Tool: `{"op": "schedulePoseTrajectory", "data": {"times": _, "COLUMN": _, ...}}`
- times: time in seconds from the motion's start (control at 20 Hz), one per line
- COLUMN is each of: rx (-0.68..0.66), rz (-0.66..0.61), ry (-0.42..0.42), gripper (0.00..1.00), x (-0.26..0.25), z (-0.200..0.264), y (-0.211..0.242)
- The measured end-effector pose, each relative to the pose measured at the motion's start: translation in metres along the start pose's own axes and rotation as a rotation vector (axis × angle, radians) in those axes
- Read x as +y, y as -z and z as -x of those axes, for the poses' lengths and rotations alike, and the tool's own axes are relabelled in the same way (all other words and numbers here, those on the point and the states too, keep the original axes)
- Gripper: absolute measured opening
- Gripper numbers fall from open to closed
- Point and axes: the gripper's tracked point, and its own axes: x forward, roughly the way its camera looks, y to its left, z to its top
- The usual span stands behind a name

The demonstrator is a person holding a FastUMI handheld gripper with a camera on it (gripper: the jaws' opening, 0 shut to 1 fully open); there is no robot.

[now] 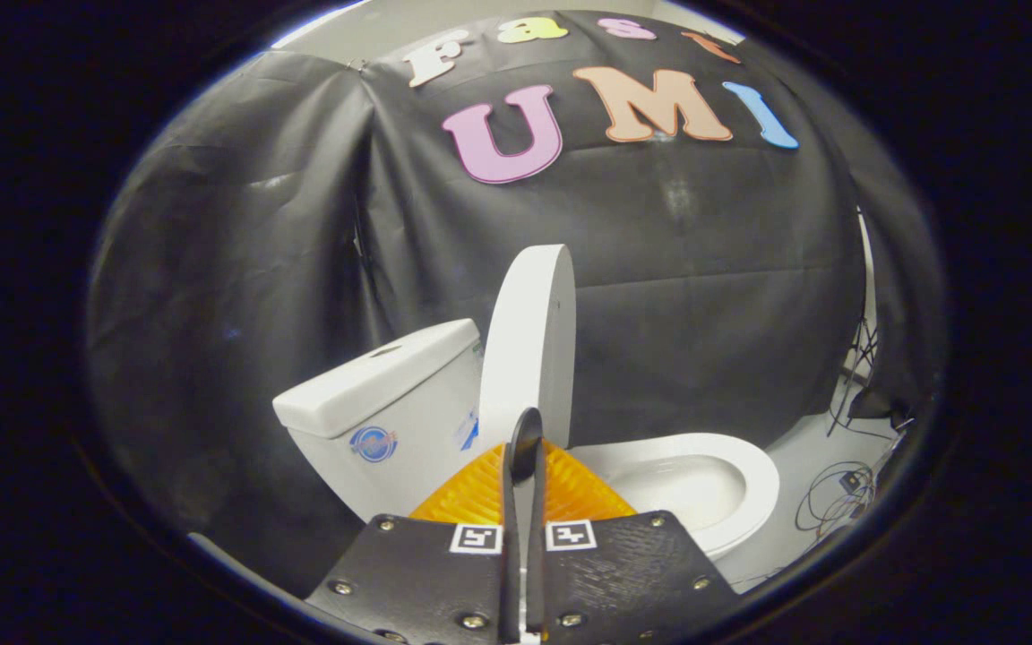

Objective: Open the toilet lid.

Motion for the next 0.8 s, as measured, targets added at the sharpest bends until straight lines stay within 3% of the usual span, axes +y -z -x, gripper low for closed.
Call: {"op": "schedulePoseTrajectory", "data": {"times": 0.8, "rx": 0.018, "rz": -0.091, "ry": -0.154, "gripper": 0.04, "x": 0.041, "z": -0.009, "y": 0.006}}
